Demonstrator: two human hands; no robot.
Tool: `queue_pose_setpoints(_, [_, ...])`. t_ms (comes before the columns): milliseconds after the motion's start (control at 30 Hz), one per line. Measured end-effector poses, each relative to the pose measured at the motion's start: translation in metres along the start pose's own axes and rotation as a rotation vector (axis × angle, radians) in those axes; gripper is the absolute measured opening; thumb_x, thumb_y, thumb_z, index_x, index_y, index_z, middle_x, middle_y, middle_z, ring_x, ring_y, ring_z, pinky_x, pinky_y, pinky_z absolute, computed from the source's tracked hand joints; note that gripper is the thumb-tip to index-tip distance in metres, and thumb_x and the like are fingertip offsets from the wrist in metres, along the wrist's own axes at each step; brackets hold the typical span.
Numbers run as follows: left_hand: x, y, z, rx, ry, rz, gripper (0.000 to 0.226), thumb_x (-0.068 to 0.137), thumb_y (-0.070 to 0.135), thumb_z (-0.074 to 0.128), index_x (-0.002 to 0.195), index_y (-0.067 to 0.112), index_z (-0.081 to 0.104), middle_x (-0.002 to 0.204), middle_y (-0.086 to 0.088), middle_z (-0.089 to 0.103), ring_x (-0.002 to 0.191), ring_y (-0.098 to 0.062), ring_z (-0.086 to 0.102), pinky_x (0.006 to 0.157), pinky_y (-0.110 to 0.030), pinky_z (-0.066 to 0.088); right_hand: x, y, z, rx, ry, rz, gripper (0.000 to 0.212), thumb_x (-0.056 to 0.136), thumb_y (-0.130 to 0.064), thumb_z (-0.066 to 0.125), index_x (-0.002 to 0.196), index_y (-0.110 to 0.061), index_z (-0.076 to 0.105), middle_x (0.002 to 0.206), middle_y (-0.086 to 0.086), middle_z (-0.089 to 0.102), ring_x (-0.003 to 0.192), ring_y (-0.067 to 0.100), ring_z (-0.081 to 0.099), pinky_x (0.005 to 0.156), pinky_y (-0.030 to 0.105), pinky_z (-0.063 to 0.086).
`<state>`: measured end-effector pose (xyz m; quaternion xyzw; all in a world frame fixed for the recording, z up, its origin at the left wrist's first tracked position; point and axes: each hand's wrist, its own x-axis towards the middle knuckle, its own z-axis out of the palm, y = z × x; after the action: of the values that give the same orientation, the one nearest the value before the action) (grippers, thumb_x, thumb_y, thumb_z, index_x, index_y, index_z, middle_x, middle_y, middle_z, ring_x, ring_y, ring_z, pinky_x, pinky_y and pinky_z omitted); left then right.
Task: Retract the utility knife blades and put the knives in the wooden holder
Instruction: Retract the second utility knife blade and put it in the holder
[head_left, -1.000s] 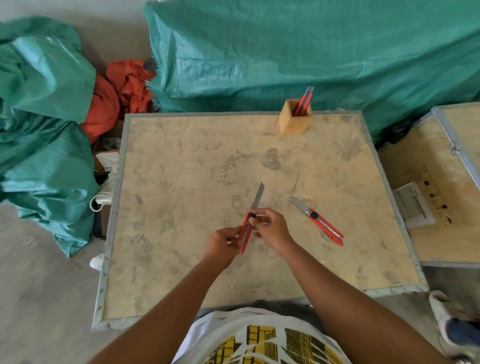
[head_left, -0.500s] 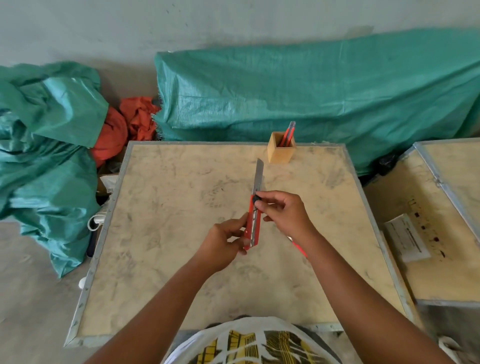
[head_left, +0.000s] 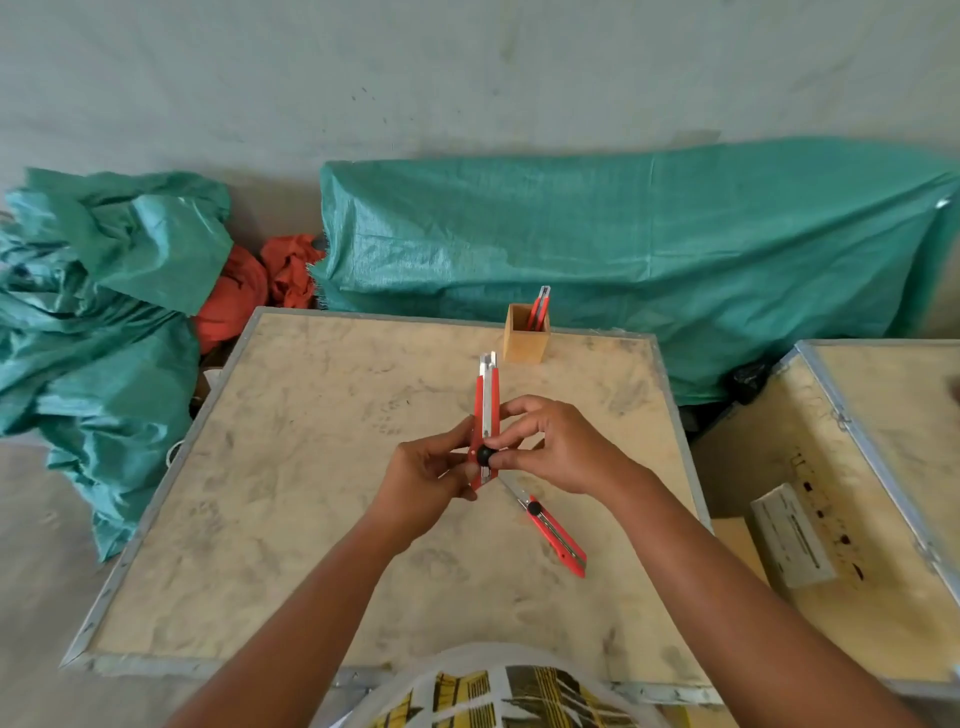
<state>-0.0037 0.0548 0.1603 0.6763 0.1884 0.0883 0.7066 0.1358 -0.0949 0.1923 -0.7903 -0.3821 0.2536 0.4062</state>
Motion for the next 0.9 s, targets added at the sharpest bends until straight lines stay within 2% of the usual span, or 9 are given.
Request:
queue_pose_setpoints(100, [-0.001, 0.009, 0.007, 0.013, -0.005, 0.029, 0.066, 0.089, -0.012, 0.062, 0.115, 0.049, 0.068, 0.106, 0.007, 0.079, 0.09, -0.02, 0.073, 0.065, -0.026, 0.059, -0.006, 0.001, -0.004, -0.028, 0.021, -0.033, 0.027, 0.082, -0.018, 0.084, 0.106, -0.031, 0.081, 0.117, -0.019, 0.064, 0.106, 0.004, 0.064, 0.074, 0.011, 0.048])
queue_pose_setpoints(200, [0.001, 0.014, 0.011, 0.016, -0.01, 0.039, 0.06, 0.089, -0.012, 0.063, 0.124, 0.037, 0.065, 0.112, 0.002, 0.077, 0.094, -0.026, 0.073, 0.066, -0.026, 0.06, -0.011, 0.001, -0.006, -0.011, 0.06, -0.08, 0.033, 0.085, -0.016, 0.082, 0.113, -0.033, 0.077, 0.117, -0.019, 0.064, 0.094, 0.003, 0.067, 0.067, 0.012, 0.053])
queue_pose_setpoints(300, [-0.001, 0.017, 0.011, 0.036, -0.015, 0.041, 0.06, 0.089, -0.01, 0.064, 0.127, 0.035, 0.063, 0.114, 0.001, 0.077, 0.098, -0.023, 0.073, 0.067, -0.027, 0.06, -0.013, 0.0, -0.003, 0.001, 0.111, -0.107, 0.026, 0.081, -0.018, 0.085, 0.103, -0.032, 0.079, 0.112, -0.017, 0.066, 0.09, 0.002, 0.066, 0.07, 0.016, 0.057])
queue_pose_setpoints(400, [-0.003, 0.019, 0.01, 0.072, -0.028, 0.044, 0.063, 0.089, -0.008, 0.065, 0.122, 0.045, 0.064, 0.114, 0.007, 0.077, 0.1, -0.02, 0.073, 0.068, -0.029, 0.061, -0.015, -0.001, 0.001, 0.009, 0.16, -0.109, 0.026, 0.075, -0.026, 0.089, 0.092, -0.038, 0.073, 0.106, -0.017, 0.067, 0.089, 0.004, 0.065, 0.066, 0.02, 0.059])
queue_pose_setpoints(567, [-0.001, 0.022, 0.006, 0.085, -0.036, 0.054, 0.066, 0.089, -0.008, 0.065, 0.12, 0.049, 0.063, 0.112, 0.009, 0.077, 0.097, -0.019, 0.074, 0.068, -0.029, 0.062, -0.015, 0.001, -0.001, 0.041, 0.137, -0.12, 0.033, 0.079, -0.022, 0.087, 0.106, -0.038, 0.076, 0.112, -0.022, 0.068, 0.091, 0.005, 0.066, 0.069, 0.02, 0.059])
queue_pose_setpoints(633, [0.001, 0.024, 0.005, 0.087, -0.055, 0.064, 0.065, 0.089, -0.008, 0.065, 0.12, 0.049, 0.064, 0.114, 0.009, 0.076, 0.098, -0.019, 0.074, 0.068, -0.029, 0.062, -0.015, 0.0, -0.002, 0.034, 0.152, -0.115, 0.026, 0.078, -0.023, 0.087, 0.099, -0.035, 0.078, 0.109, -0.02, 0.068, 0.09, 0.006, 0.066, 0.066, 0.021, 0.058])
queue_pose_setpoints(733, [0.005, 0.027, 0.006, 0.096, -0.073, 0.075, 0.065, 0.089, -0.006, 0.067, 0.118, 0.052, 0.064, 0.118, 0.014, 0.074, 0.099, -0.018, 0.073, 0.067, -0.03, 0.062, -0.014, -0.003, -0.001, 0.019, 0.212, -0.134, 0.022, 0.076, -0.029, 0.088, 0.089, -0.033, 0.07, 0.102, -0.016, 0.067, 0.086, 0.009, 0.065, 0.063, 0.026, 0.06])
queue_pose_setpoints(800, [0.009, 0.028, 0.006, 0.105, -0.075, 0.076, 0.063, 0.089, -0.005, 0.067, 0.118, 0.051, 0.064, 0.117, 0.017, 0.074, 0.099, -0.017, 0.073, 0.067, -0.029, 0.063, -0.013, -0.002, 0.0, 0.03, 0.227, -0.131, 0.023, 0.077, -0.029, 0.086, 0.093, -0.033, 0.07, 0.104, -0.015, 0.067, 0.086, 0.009, 0.065, 0.064, 0.029, 0.061])
queue_pose_setpoints(900, [0.015, 0.028, 0.006, 0.1, -0.085, 0.079, 0.059, 0.089, -0.006, 0.067, 0.125, 0.041, 0.064, 0.113, 0.015, 0.076, 0.097, -0.017, 0.073, 0.066, -0.027, 0.062, -0.011, 0.002, -0.003, 0.051, 0.209, -0.11, 0.03, 0.083, -0.025, 0.083, 0.109, -0.034, 0.075, 0.114, -0.015, 0.067, 0.091, 0.008, 0.066, 0.067, 0.027, 0.06])
